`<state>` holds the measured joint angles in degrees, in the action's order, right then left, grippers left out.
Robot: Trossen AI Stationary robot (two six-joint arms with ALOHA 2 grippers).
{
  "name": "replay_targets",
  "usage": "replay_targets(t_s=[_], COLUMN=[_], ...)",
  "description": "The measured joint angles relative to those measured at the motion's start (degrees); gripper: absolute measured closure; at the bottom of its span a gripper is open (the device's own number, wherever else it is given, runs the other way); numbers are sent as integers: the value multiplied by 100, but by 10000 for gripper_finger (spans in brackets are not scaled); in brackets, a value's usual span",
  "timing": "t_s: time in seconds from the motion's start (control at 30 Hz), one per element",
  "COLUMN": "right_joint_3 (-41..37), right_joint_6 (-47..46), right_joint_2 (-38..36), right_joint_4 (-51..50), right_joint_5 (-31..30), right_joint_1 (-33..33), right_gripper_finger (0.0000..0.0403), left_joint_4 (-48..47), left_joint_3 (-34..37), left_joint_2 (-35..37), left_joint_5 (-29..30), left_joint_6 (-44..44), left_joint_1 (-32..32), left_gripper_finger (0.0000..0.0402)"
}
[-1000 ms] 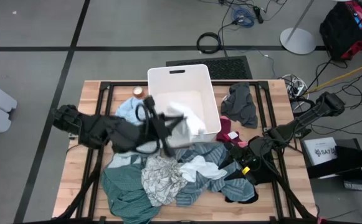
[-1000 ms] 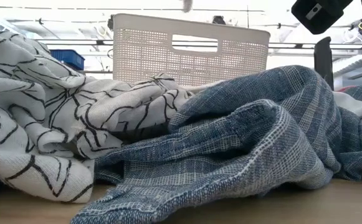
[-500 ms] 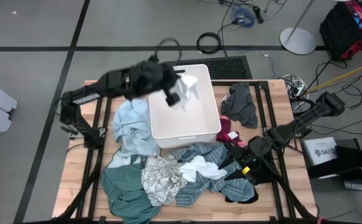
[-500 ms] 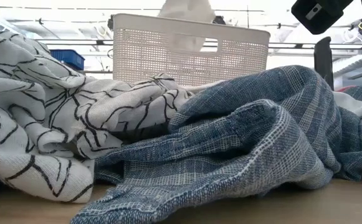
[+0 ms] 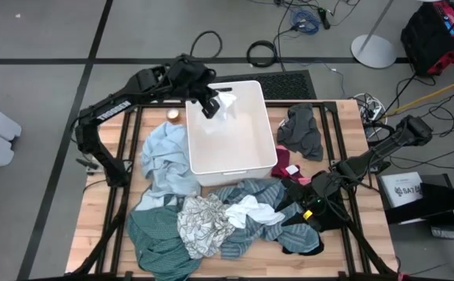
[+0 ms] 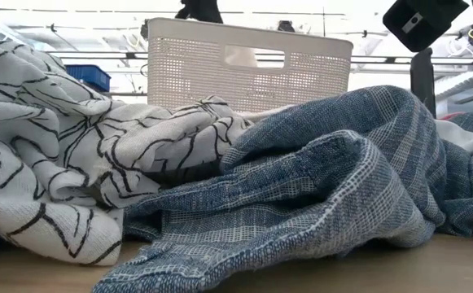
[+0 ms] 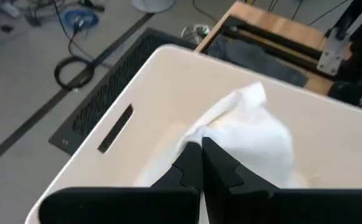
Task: Sort clothes
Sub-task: Put the white cloth into the white laundry bin, then put the white sock into the white laundry bin
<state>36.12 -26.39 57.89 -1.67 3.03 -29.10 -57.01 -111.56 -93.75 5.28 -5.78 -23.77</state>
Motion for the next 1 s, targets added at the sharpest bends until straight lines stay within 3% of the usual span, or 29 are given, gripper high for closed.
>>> replay_targets(t_s=[0.2, 0.6, 0.8, 1.0], right_joint_3=[2, 0, 0, 0], right_joint_6=[7, 25, 104, 183], right_joint_2=[-2, -2, -2, -1], right_joint_4=[2, 4, 2, 2], right_joint_5=[0, 0, -1, -2], right_joint_1=[0, 0, 0, 0], right_gripper_finger=[167, 167, 167, 167], left_joint_4=[-22, 104, 160, 434], left_joint_3=[355, 362, -6, -85], left_joint_2=[-2, -2, 6, 6], left_joint_5=[-100, -72, -332, -336], left_joint_6=[-108, 2, 185, 353], left_joint_1=[23, 11, 295, 1028], left_gripper_finger=[386, 236, 222, 221])
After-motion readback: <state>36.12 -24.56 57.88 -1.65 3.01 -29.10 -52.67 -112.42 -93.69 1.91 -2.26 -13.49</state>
